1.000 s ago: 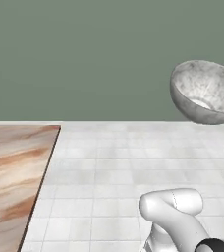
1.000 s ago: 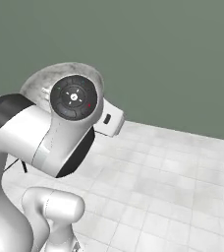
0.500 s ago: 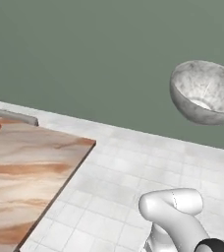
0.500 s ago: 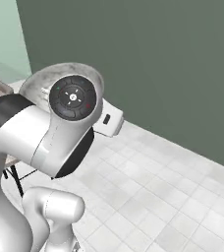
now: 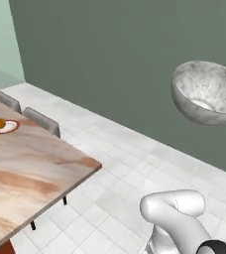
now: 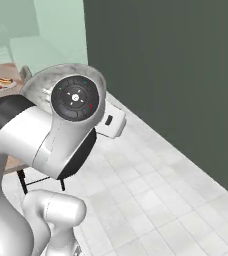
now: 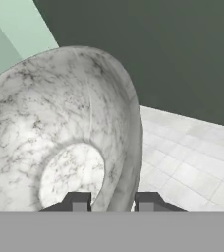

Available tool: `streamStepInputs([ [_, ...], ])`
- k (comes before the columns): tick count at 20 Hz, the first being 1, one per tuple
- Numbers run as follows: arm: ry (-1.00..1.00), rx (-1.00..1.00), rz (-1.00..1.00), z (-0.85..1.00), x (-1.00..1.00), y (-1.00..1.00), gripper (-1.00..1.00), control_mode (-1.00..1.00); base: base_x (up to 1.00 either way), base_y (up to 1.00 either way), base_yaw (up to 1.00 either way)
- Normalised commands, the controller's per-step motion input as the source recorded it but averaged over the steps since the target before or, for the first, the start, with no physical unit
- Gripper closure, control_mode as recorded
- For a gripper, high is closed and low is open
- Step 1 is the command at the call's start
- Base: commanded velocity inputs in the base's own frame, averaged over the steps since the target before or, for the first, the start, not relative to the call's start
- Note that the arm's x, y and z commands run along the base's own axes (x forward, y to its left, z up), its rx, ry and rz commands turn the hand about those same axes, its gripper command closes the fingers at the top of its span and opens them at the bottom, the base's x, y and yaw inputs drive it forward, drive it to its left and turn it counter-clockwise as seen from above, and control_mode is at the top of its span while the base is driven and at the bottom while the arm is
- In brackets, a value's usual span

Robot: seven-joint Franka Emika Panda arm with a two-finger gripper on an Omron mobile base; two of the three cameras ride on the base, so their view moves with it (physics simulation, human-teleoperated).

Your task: Take the smaller bowl and place it next to the appetizer plate on the dining counter , and place the larger bowl next to the plate with cooked food.

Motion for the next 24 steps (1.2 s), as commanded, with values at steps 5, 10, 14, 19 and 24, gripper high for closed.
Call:
streamStepInputs([
  [5,0.00,0.00,0.00,0.00,0.00,0.00,1.00,1.00,1.00,-0.72,0.58],
  [10,0.00,0.00,0.00,0.00,0.00,0.00,1.00,1.00,1.00,-0.73,0.58],
  [14,0.00,0.00,0.00,0.00,0.00,0.00,1.00,1.00,1.00,-0.64,0.53],
  [19,0.00,0.00,0.00,0.00,0.00,0.00,1.00,1.00,1.00,-0.61,0.50],
  [24,0.00,0.00,0.00,0.00,0.00,0.00,1.00,1.00,1.00,-0.63,0.51],
])
